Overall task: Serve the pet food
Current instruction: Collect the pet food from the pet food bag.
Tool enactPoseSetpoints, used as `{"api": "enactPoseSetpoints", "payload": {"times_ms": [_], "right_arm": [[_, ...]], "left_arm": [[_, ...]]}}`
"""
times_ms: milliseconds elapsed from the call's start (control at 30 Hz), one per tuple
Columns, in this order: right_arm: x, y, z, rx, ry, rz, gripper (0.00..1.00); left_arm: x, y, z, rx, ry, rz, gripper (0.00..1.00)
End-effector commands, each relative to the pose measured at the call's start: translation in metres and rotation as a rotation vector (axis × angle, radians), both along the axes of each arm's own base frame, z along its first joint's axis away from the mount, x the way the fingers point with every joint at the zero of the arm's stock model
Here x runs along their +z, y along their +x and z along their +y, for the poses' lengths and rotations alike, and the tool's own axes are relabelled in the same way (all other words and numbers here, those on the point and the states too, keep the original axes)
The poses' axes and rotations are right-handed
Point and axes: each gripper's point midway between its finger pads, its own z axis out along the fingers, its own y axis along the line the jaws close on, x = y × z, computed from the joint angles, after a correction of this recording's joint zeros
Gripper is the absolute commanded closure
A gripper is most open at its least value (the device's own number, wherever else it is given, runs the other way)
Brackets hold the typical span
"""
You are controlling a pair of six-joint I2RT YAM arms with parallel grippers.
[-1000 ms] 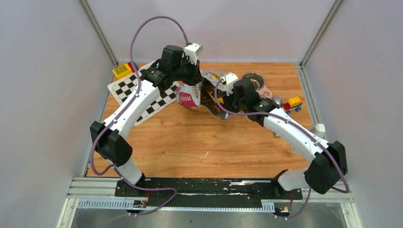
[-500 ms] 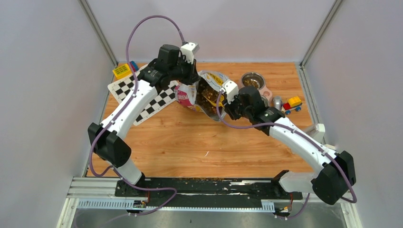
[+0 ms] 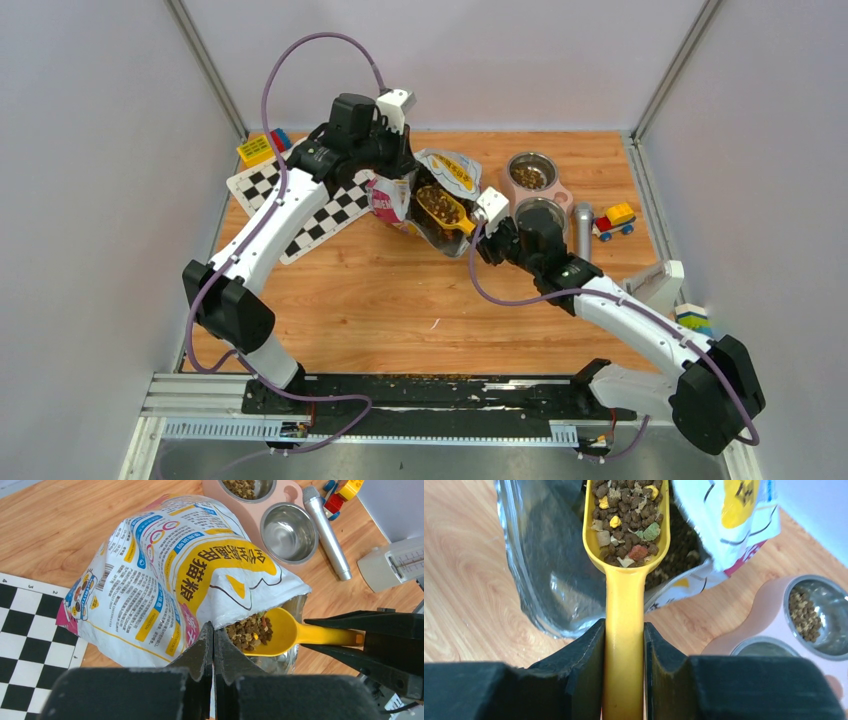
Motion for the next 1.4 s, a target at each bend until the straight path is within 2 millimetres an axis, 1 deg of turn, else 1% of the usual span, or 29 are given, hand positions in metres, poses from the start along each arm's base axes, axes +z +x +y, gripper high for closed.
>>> {"api": "enactPoseSetpoints", "payload": {"times_ms": [0,133,267,433,667,833,900,967,1200,1267,1367], "right_arm": [[0.048,0.010,0.015,0.006,0.164,-0.131,1.00],[0.040,0.009,0.021,0.023,0.165,-0.093,1.00],[0.033,0.008,0.020,0.029,0.134,-0.085,1.00],[0.035,-0.005,0.023,0.083,0.151,-0.070,1.00],[0.038,-0.012,0.023,0.102,0.156,-0.044,1.00],[0.043,-0.014,0.019,0.088,0.150,-0.040,1.00],[0.048,-0.015,0.018,0.092,0.150,-0.045,1.00],[0.046,-0.020,0.015,0.093,0.130,-0.021,1.00],[0.054,-0.026,0.007,0.074,0.136,-0.031,1.00],[0.053,-0.026,0.009,0.083,0.143,-0.020,1.00],[0.042,-0.031,0.018,0.147,0.128,0.008,1.00]], "left_arm": [[0.068,-0.003,0.011,0.025,-0.098,-0.160,1.00],[0.067,-0.002,0.009,0.022,-0.100,-0.155,1.00],[0.068,-0.002,0.010,0.023,-0.101,-0.155,1.00],[0.068,-0.002,0.011,0.023,-0.101,-0.157,1.00],[0.069,-0.002,0.011,0.025,-0.101,-0.157,1.00],[0.070,-0.001,0.014,0.033,-0.102,-0.159,1.00],[0.070,-0.001,0.016,0.037,-0.101,-0.160,1.00],[0.070,0.000,0.016,0.040,-0.100,-0.157,1.00],[0.071,0.002,0.018,0.048,-0.103,-0.156,1.00],[0.071,0.003,0.018,0.050,-0.104,-0.155,1.00],[0.071,0.003,0.017,0.048,-0.108,-0.152,1.00]]}}
